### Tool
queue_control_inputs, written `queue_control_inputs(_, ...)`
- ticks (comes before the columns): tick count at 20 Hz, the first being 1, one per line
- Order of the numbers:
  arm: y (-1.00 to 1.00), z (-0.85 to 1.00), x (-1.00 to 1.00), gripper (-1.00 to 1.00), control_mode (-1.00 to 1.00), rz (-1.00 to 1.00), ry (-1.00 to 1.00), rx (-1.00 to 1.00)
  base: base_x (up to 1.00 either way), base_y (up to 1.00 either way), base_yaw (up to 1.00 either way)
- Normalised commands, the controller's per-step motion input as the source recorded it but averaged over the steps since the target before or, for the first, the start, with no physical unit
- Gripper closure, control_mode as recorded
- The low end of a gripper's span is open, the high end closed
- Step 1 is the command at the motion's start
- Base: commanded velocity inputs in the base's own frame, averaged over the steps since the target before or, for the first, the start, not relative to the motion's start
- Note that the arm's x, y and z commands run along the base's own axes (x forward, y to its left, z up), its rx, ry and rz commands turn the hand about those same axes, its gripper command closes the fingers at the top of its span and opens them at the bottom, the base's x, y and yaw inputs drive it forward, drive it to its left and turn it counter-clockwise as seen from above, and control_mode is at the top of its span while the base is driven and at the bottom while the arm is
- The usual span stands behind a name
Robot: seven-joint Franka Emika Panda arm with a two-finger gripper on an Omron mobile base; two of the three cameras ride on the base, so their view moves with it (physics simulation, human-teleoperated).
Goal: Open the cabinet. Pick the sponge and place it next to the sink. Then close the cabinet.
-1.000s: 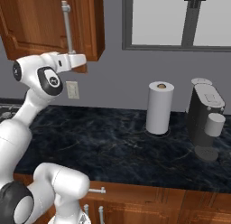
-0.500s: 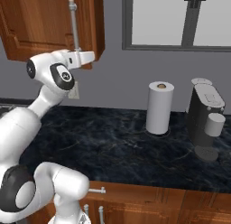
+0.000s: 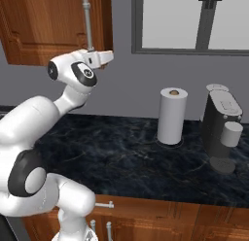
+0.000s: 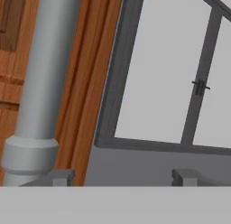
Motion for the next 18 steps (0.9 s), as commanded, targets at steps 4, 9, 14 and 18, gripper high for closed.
queue_control_inputs(4,0.11,0.00,0.46,-1.00,-1.00,0.04,0.00,0.00,0.00,0.00,0.00)
queue_control_inputs(9,0.13,0.00,0.52,-1.00,-1.00,0.05,0.00,0.00,0.00,0.00,0.00)
queue_control_inputs(14,0.22,0.00,0.69,-1.00,-1.00,0.07,0.00,0.00,0.00,0.00,0.00)
queue_control_inputs(18,0.16,0.00,0.79,-1.00,-1.00,0.05,0.00,0.00,0.00,0.00,0.00)
